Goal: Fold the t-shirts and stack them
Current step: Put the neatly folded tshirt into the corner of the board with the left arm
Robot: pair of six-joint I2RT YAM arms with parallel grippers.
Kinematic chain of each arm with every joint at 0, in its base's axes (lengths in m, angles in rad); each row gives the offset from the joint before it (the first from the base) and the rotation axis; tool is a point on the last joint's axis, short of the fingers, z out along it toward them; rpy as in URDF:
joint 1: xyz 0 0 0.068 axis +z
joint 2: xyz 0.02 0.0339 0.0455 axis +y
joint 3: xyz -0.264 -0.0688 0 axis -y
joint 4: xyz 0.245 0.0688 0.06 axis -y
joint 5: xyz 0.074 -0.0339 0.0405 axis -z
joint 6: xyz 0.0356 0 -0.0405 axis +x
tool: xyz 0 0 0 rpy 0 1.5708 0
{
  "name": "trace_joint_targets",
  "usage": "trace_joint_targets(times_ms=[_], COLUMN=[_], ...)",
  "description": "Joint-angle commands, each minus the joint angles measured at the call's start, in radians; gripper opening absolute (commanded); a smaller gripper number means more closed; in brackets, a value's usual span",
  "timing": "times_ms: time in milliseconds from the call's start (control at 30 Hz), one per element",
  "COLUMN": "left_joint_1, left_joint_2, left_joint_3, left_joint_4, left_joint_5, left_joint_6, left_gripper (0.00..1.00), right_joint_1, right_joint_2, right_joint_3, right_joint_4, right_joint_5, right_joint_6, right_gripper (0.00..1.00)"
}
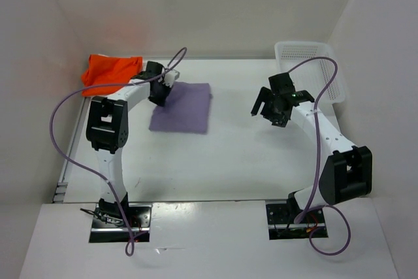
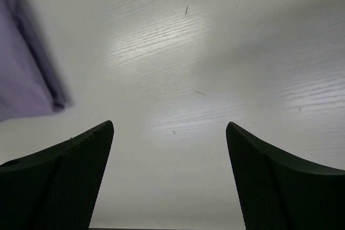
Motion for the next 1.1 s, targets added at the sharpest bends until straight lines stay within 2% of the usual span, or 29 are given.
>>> trace_joint_targets(times_ms=[0, 267, 467, 800, 1067], left_joint_1=[0.035, 0.069, 0.095, 0.26, 0.431], left_joint_2=[-0.045, -0.045, -0.045, -0.016, 0.202], left_joint_3=[0.021, 0.139, 0.206, 0.439, 0.717], left_joint_4=[0.064, 0.14, 0.182, 0.032, -0.093], left_joint_5=[-0.36, -0.53, -0.595, -0.538, -0.504], left_joint_6=[0.189, 0.261, 0.335, 0.344, 0.408], left_gripper=[0.0, 0.0, 0.0, 0.0, 0.0], right_joint_1=[0.008, 0.008, 0.008, 0.008, 0.008], right_joint_2=[0.014, 0.014, 0.014, 0.005, 0.014], right_joint_3=[0.055, 0.055, 0.046, 0.017, 0.017], right_joint_4=[0.0, -0.009, -0.009, -0.018, -0.027], right_joint_5=[0.026, 0.044, 0.055, 0.073, 0.082], right_joint_6=[-0.01, -0.01, -0.02, -0.02, -0.029], right_gripper=[0.89, 0.89, 0.89, 0.89, 0.89])
